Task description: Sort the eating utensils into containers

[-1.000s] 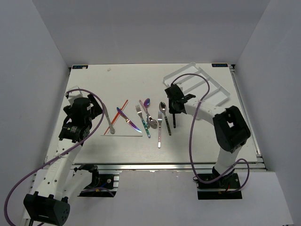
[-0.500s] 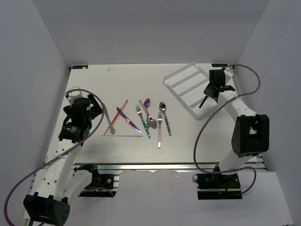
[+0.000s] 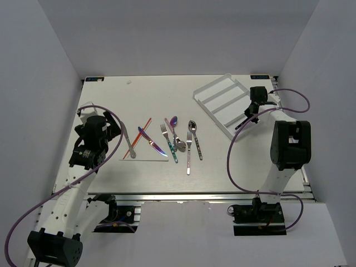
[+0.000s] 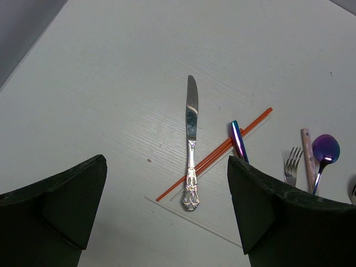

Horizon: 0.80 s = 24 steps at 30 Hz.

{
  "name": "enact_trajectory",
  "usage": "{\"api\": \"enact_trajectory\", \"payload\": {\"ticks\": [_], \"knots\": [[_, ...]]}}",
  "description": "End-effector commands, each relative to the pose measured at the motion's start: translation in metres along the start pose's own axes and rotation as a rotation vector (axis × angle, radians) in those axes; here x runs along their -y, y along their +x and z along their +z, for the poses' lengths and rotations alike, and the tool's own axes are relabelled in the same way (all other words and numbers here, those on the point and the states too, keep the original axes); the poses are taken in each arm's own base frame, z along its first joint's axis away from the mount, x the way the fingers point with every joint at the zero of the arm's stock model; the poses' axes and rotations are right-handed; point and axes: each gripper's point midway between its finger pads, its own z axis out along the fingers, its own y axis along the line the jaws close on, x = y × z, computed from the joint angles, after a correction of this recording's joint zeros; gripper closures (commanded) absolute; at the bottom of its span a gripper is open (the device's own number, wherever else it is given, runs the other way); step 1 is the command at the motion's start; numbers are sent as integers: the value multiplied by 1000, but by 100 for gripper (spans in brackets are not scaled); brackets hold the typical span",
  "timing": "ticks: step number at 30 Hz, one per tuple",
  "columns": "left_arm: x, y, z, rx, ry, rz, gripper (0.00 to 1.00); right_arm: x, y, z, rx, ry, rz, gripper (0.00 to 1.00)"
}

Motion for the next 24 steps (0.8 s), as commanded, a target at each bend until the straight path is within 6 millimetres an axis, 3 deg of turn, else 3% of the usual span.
{"api": "enact_trajectory", "payload": {"ticks": [1, 3, 4, 5, 8, 11, 13, 14, 17, 18, 20, 21, 24], "knots": [[3, -10, -5, 30, 23, -10, 2, -16, -23, -10, 63, -52, 97, 100], [3, -11, -5, 30, 25, -11, 2, -22, -21, -10, 50, -87, 84, 87], [3, -11, -5, 31, 27, -12, 2, -26, -22, -10, 46, -100, 76, 75], [4, -10, -5, 30, 29, -12, 2, -29, -23, -10, 39, -109, 67, 55], [4, -11, -5, 31, 31, -12, 2, -34, -25, -16, 29, -128, 44, 34], [4, -10, -5, 28, 31, -9, 2, -45, -34, -34, 56, -189, -1, 29], [4, -11, -5, 31, 29, -11, 2, -62, -32, -59, 89, -233, -106, 28], [3, -11, -5, 31, 27, -10, 2, -84, -17, -82, 102, -298, -219, 28], [1, -12, -5, 35, 14, -12, 2, -118, 23, -121, 87, -379, -411, 28], [0, -12, -5, 37, 12, -13, 2, -131, 57, -139, 69, -396, -496, 28], [-1, -12, -5, 38, 6, -15, 2, -133, 90, -156, 39, -402, -557, 28], [-1, -12, -4, 38, 6, -15, 2, -133, 120, -173, 31, -425, -600, 28], [1, -9, -2, 26, 9, -10, 2, -127, 167, -202, 52, -465, -627, 35]]}}
